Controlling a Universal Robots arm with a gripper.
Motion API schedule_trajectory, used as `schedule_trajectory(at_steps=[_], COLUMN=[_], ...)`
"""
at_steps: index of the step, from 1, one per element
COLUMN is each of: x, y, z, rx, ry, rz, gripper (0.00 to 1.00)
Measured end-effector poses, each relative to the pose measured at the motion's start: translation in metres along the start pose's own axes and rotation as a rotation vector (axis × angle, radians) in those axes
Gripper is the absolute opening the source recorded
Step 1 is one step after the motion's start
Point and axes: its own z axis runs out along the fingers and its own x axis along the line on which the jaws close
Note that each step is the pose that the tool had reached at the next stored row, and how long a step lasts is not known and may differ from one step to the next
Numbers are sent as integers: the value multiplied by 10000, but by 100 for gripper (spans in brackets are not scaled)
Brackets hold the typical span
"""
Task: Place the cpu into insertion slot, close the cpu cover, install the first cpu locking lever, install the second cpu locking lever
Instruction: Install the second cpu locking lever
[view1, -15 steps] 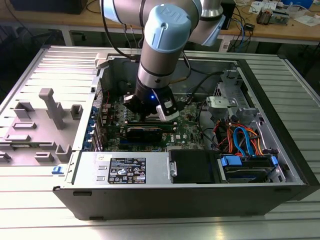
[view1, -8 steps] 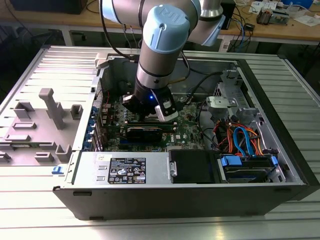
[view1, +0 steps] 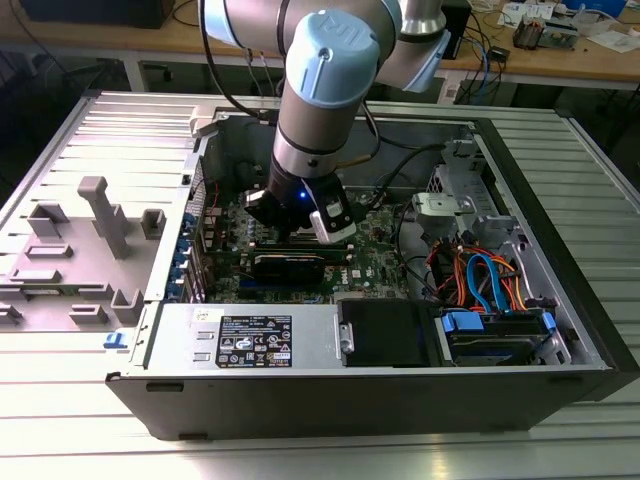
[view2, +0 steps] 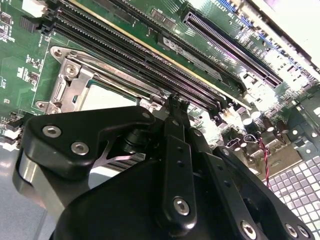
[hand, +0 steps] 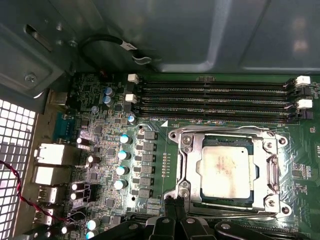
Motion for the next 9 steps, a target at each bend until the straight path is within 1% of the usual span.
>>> schedule_trajectory(at_steps=[4,9], x=[0,-1], y=[-1,-1], z=[3,5], rx=[-24,-100], ry=[-1,-19], rz=[-4,-18], gripper=[11,11])
